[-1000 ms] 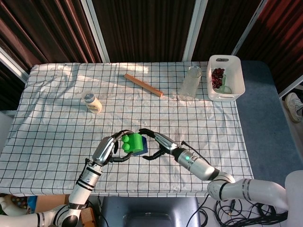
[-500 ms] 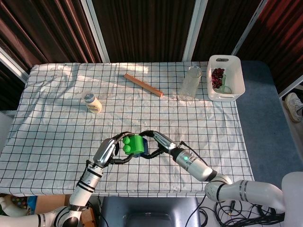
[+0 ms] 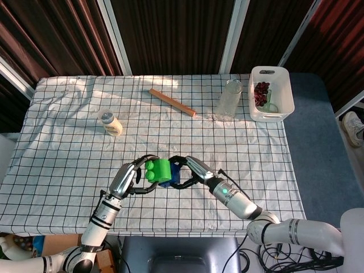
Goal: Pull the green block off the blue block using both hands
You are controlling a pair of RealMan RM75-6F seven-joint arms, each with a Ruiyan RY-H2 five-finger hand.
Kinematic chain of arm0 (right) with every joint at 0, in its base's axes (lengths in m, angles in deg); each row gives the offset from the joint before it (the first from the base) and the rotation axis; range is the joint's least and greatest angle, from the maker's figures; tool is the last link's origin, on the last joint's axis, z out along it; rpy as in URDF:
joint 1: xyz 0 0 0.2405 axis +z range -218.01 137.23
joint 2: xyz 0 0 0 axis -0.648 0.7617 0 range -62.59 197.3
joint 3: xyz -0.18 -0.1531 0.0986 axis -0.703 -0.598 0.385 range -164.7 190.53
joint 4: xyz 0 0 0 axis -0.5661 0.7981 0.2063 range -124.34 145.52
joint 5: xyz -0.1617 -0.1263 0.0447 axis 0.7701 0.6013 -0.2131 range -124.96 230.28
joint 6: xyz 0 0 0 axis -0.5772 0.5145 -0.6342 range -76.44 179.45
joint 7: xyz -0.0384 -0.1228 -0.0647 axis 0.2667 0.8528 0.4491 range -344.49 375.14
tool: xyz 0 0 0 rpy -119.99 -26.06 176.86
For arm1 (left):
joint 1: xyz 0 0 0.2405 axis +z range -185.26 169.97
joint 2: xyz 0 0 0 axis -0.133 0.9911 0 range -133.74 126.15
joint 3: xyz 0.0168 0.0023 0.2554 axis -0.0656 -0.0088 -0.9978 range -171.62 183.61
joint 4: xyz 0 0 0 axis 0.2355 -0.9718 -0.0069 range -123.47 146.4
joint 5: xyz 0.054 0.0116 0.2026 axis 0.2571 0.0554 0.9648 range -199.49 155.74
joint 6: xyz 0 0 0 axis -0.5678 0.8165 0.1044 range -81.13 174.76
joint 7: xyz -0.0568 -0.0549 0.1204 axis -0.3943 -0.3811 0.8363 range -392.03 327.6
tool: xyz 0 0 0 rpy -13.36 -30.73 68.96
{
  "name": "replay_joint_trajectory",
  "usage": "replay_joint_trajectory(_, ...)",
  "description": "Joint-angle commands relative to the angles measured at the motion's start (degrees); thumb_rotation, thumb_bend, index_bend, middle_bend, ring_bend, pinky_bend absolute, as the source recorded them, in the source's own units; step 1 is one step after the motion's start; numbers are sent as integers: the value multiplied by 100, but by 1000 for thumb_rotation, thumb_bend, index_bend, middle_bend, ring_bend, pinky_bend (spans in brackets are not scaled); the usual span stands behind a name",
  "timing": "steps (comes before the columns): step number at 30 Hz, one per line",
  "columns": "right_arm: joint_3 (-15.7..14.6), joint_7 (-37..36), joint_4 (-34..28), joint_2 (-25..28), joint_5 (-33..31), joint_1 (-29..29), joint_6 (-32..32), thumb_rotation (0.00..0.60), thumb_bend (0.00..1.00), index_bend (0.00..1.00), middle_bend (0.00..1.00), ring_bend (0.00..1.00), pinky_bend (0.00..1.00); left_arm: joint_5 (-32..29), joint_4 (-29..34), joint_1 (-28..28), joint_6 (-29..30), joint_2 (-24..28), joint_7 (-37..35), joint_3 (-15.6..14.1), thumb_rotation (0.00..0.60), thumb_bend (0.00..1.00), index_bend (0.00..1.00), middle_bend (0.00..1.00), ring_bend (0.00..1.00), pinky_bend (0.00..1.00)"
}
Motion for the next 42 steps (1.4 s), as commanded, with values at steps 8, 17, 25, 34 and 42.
replay_joint_trajectory(8, -29, 171, -33, 178, 47, -44, 27, 600, 267, 912, 577, 425, 176, 52, 132, 61, 141, 187, -9, 65, 600, 654, 681, 731, 690, 791)
replay_joint_trajectory(17, -758, 2922, 674, 620, -378, -254, 914, 600, 267, 900, 577, 425, 176, -393, -161, 489, 186, 739, -78, -97, 600, 637, 681, 730, 686, 780)
replay_joint_trajectory(25, -981, 4263, 1052, 552, -1280, -348, 1131, 600, 264, 826, 576, 394, 176, -669, -1116, 529, -557, 501, -613, -422, 600, 612, 681, 732, 514, 485)
replay_joint_trajectory(34, -970, 4163, 1058, 674, -1396, -359, 696, 600, 235, 375, 326, 153, 117, -442, -1809, 406, -1059, 159, -1182, -571, 600, 496, 385, 429, 198, 200)
replay_joint_trajectory(42, -986, 3952, 900, 957, -1450, -339, 236, 600, 204, 0, 9, 0, 0, 5, -2014, 389, -1038, 221, -1846, -677, 600, 344, 0, 0, 0, 0)
